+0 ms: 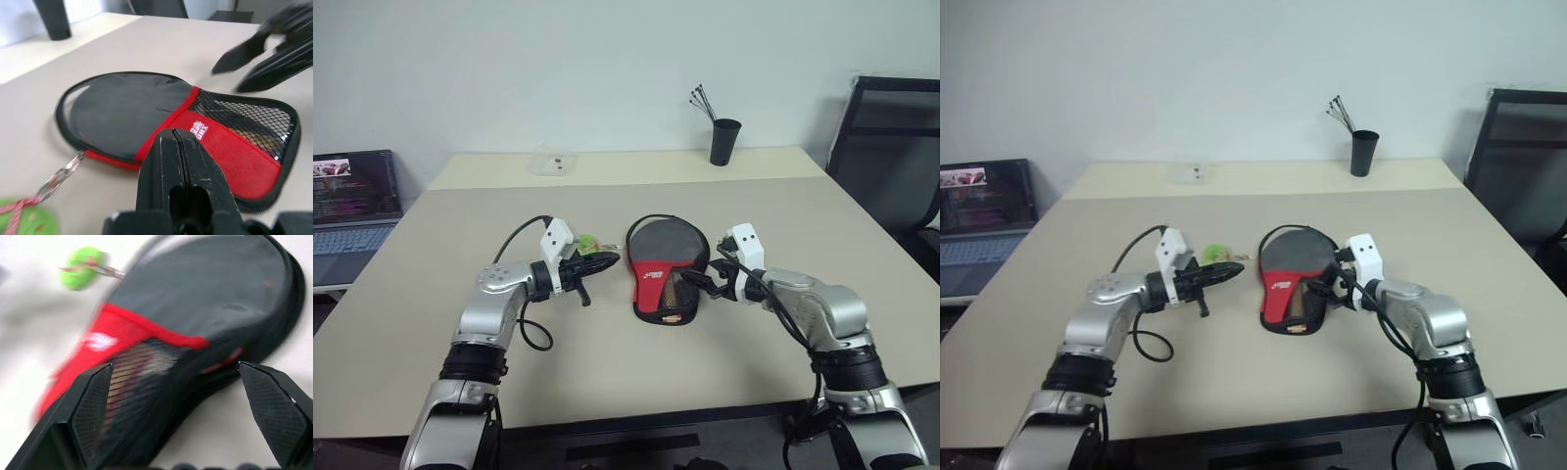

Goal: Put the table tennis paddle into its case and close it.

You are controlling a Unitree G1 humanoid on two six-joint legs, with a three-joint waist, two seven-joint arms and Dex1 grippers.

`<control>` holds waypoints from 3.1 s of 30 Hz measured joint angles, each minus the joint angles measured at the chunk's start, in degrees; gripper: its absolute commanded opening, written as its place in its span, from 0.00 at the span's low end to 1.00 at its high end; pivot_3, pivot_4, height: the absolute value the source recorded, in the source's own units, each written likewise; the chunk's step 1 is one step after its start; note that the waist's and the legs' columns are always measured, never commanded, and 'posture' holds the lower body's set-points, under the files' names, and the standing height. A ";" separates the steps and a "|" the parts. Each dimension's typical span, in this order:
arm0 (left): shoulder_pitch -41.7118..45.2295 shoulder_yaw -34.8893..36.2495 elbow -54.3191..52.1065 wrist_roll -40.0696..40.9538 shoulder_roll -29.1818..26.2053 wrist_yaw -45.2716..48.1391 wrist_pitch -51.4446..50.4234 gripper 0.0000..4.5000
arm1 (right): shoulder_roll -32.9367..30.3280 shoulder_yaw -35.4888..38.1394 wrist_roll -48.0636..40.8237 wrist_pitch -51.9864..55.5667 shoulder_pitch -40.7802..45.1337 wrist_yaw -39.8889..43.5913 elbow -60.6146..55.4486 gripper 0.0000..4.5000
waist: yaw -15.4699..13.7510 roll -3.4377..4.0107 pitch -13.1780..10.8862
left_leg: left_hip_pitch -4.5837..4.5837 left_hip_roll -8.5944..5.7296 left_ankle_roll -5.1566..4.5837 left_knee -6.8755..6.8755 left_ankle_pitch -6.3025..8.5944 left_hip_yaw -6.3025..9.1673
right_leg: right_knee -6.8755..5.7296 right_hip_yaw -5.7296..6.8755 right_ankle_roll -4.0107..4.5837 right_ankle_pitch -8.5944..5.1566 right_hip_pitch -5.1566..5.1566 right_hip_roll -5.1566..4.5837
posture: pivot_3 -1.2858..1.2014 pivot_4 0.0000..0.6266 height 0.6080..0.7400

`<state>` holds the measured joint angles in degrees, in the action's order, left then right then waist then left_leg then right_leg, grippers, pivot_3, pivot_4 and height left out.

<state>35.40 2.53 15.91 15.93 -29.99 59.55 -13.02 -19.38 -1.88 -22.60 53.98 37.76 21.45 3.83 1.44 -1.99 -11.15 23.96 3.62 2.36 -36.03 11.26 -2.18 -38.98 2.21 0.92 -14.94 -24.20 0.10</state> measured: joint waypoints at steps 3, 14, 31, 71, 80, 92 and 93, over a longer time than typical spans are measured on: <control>-1.27 0.27 -3.15 0.81 -0.58 -1.18 -2.13 0.00 | 1.14 -0.24 2.24 -2.71 0.37 -0.36 3.92 1.00 | -0.12 0.00 0.00 | 0.01 -0.03 0.00 -0.01 0.00 -0.02 | 0.00 -0.02 0.00 0.00 0.01 -0.05 | 0.52 0.24 1.00; -2.01 0.27 -6.50 1.70 -1.06 -2.93 -4.52 0.00 | 3.38 -0.23 4.15 -1.55 0.43 -0.38 5.41 1.00 | 0.08 0.00 0.00 | -0.03 0.00 0.00 0.00 0.00 -0.02 | -0.02 -0.03 0.00 0.01 0.01 -0.05 | 0.52 0.24 1.00; -4.49 0.21 -6.90 1.71 -3.23 -3.40 -4.44 0.00 | 10.85 2.98 3.31 2.60 1.09 -1.35 6.03 0.33 | 0.58 -0.02 0.04 | -0.14 0.13 0.00 0.02 0.00 -0.02 | -0.08 -0.07 0.01 0.01 0.01 -0.05 | 0.52 0.24 1.00; -21.42 0.42 -20.68 8.87 -14.90 9.20 -10.41 0.00 | 14.38 8.23 -8.22 32.72 -12.56 -2.34 -24.20 0.00 | 0.22 -0.05 0.07 | -0.05 0.10 0.00 0.18 0.01 0.02 | 0.01 -0.03 0.09 -0.03 -0.10 -0.19 | 0.52 0.24 1.00; -20.69 -0.13 -19.77 8.84 -14.84 10.09 -9.99 0.00 | 20.33 9.54 -8.42 37.41 -13.74 -4.70 -27.85 0.00 | 0.31 -0.05 0.07 | -0.05 0.11 0.00 0.19 0.01 0.08 | 0.02 -0.03 0.09 -0.03 -0.10 -0.18 | 0.52 0.24 1.00; -23.14 0.20 -19.89 9.77 -14.85 9.75 -10.06 0.00 | 16.32 7.54 -8.16 36.34 -14.42 -4.63 -27.84 0.33 | 0.29 -0.05 0.07 | -0.05 0.10 0.00 0.18 0.01 0.11 | 0.04 -0.03 0.10 -0.04 -0.09 -0.19 | 0.52 0.24 1.00; -23.37 0.26 -19.92 9.92 -14.85 9.65 -10.21 0.00 | 15.91 7.60 -8.16 36.34 -14.52 -4.63 -27.85 0.41 | 0.28 -0.05 0.07 | -0.06 0.10 0.00 0.18 0.01 0.12 | 0.03 -0.02 0.10 -0.04 -0.09 -0.19 | 0.52 0.24 1.00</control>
<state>12.03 2.79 -4.01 25.85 -44.84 69.20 -23.23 -3.47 5.72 -30.76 90.31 23.24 16.82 -24.03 1.73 -2.04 -11.08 23.91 3.71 2.36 -35.85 11.27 -2.06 -38.95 2.19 1.02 -14.98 -24.29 -0.09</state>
